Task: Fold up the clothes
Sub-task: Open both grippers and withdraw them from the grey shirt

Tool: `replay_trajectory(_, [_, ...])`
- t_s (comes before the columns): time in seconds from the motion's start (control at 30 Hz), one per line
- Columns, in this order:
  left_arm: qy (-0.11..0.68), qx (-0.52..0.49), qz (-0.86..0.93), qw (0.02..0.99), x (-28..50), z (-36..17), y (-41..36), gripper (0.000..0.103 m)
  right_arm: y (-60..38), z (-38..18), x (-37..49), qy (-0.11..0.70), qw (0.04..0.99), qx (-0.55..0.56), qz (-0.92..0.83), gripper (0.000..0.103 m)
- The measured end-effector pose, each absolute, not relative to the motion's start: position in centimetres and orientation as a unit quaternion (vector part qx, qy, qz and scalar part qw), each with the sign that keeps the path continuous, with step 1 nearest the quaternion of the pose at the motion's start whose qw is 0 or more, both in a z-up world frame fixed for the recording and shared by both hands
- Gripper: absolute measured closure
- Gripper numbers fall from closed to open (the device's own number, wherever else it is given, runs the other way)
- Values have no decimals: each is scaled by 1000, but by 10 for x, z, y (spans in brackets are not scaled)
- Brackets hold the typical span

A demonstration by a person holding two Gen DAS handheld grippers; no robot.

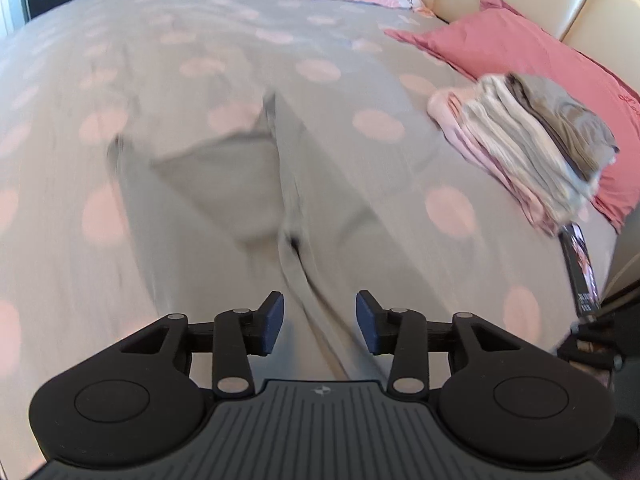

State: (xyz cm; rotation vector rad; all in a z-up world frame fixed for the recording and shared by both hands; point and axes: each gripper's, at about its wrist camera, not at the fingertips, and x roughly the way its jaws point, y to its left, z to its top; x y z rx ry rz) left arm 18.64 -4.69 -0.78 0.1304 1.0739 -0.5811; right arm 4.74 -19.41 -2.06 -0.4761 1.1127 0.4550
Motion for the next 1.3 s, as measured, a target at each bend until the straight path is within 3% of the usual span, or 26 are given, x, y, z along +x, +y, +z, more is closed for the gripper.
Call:
replay_trajectory(0.17, [502,31,-271,821,239,-17,-58,59,-182,-24,66,522,789,-224,233,70])
replay_trajectory(0.63, [492,28,-298,817,347,-58,-94,60,-168,-41,98,535,775,-221,254,56])
replay_trajectory(0.7, [483,28,-311,818,358,-66,-98,76,-170,-42,99,536,775,-214,256,56])
replay_trajectory(0.73, [480,25,-315,818,362,-69,-100,91,-171,-42,99,537,775,-212,257,56])
replay_trajectory(0.77, [476,23,-319,819,367,-73,-102,96,-172,-42,99,537,775,-211,257,55])
replay_trajectory(1.0, [488,12,-319,812,394,-96,-112,101,-175,-44,99,538,774,-209,260,51])
replay_trajectory(1.13, [478,15,-308,822,387,-87,-105,100,-175,-44,97,539,773,-212,259,49])
replay_trajectory(1.2, [473,16,-299,829,381,-81,-99,94,-173,-45,95,538,774,-214,256,46])
replay_trajectory(1.27, [467,16,-291,835,375,-75,-94,57,-171,-47,93,536,776,-219,251,44])
replay_trajectory(1.3, [464,17,-287,838,372,-72,-91,53,-169,-48,91,535,777,-221,249,43])
